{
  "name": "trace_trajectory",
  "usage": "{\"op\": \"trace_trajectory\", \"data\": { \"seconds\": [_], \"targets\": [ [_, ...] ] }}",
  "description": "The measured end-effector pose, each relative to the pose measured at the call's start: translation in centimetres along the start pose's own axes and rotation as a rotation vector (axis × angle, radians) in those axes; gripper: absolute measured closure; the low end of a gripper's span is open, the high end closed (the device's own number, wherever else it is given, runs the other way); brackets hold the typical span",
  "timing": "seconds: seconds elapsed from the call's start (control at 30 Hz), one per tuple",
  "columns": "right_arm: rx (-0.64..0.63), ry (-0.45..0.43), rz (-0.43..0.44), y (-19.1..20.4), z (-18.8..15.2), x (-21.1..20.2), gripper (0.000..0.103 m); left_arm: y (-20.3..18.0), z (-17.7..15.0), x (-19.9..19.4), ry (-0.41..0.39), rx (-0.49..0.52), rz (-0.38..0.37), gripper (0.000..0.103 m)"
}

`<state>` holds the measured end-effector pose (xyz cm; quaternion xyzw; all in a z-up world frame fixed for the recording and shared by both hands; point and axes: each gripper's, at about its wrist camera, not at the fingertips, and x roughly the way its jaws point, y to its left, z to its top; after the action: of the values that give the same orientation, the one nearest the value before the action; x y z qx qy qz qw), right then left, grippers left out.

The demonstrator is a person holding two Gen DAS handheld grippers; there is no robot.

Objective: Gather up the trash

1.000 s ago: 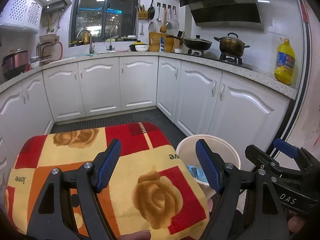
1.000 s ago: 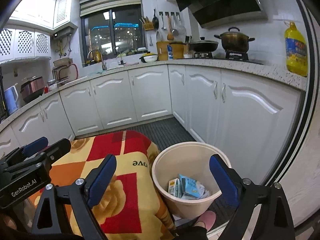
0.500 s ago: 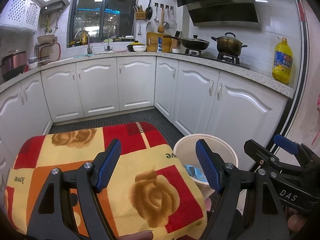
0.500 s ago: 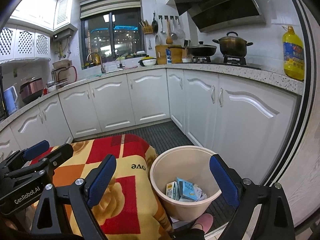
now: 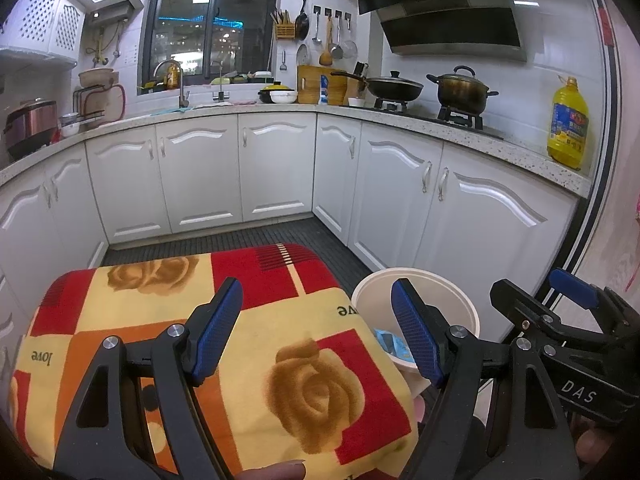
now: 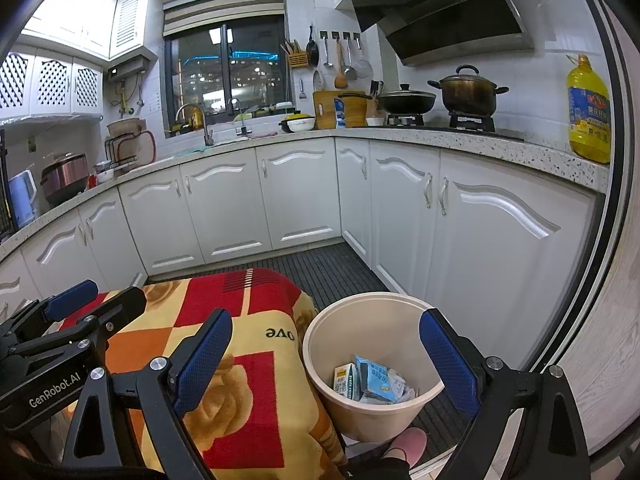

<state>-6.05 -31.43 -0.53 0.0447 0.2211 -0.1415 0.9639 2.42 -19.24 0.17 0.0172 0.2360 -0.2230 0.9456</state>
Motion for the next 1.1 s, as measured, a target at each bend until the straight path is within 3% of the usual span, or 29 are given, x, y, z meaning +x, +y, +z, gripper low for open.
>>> {"op": "trace_trajectory", "data": {
  "seconds": [1.1],
  "targets": [
    [-0.012, 0.036, 0.014, -0.4, -0.2, 1.1, 0.009, 0.3, -0.5, 0.1, 0.003, 0.015, 0.03, 0.027]
  ]
}}
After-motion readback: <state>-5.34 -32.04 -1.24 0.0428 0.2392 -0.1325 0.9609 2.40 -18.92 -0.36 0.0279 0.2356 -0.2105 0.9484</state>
